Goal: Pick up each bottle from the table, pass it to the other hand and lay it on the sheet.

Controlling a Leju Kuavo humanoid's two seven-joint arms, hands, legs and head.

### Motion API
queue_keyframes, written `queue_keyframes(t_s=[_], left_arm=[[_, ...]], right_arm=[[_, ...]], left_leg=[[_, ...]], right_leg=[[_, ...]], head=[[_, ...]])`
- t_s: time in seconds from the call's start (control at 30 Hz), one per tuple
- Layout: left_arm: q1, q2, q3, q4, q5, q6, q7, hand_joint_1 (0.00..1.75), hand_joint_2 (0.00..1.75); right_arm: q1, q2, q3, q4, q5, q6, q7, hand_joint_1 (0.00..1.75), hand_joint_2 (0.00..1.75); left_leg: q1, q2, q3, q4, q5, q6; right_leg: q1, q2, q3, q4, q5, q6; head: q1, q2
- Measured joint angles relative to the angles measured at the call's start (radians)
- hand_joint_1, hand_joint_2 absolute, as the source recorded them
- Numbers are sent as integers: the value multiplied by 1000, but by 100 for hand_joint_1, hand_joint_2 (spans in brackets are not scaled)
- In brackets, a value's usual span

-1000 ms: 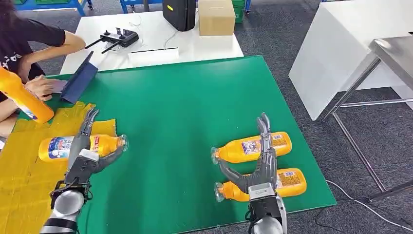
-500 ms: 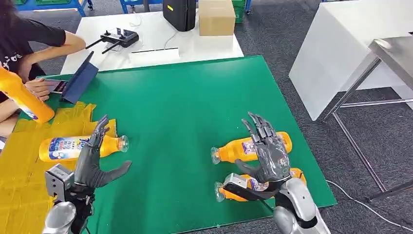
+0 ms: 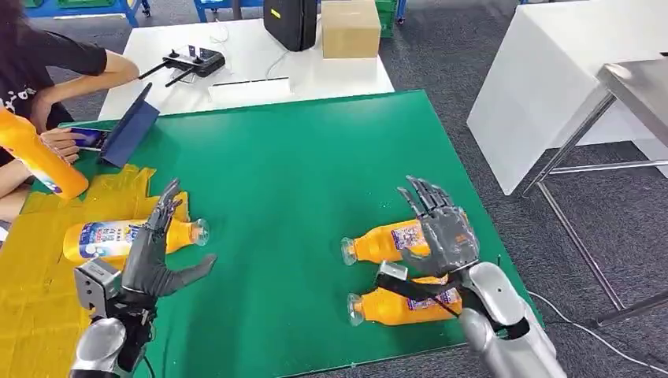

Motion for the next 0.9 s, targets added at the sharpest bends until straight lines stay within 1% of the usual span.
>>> queue_keyframes(t_s=[0.13, 0.3, 0.57, 0.9], left_arm=[[-16, -6, -14, 22, -9, 6, 11, 0, 175], [-45, -11, -32, 55, -9, 10, 17, 0, 175], [-76, -13, -37, 110, 0, 8, 21, 0, 175], [-101, -14, -37, 166, 2, 5, 24, 0, 175]], right_arm=[[-56, -16, 10, 73, -30, 68, 3, 0, 175], [-139, -26, 41, 189, -68, 144, 32, 0, 175], [-226, -27, 96, 339, -75, 165, 32, 0, 175], [-307, -33, 172, 469, -91, 244, 36, 0, 175]], left_leg=[[0, 0, 0, 0, 0, 0], [0, 0, 0, 0, 0, 0], [0, 0, 0, 0, 0, 0], [0, 0, 0, 0, 0, 0]], right_leg=[[0, 0, 0, 0, 0, 0], [0, 0, -1, 0, 0, 0], [0, 0, -1, 0, 0, 0], [0, 0, -1, 0, 0, 0]], head=[[0, 0], [0, 0], [-1, 0], [0, 0]])
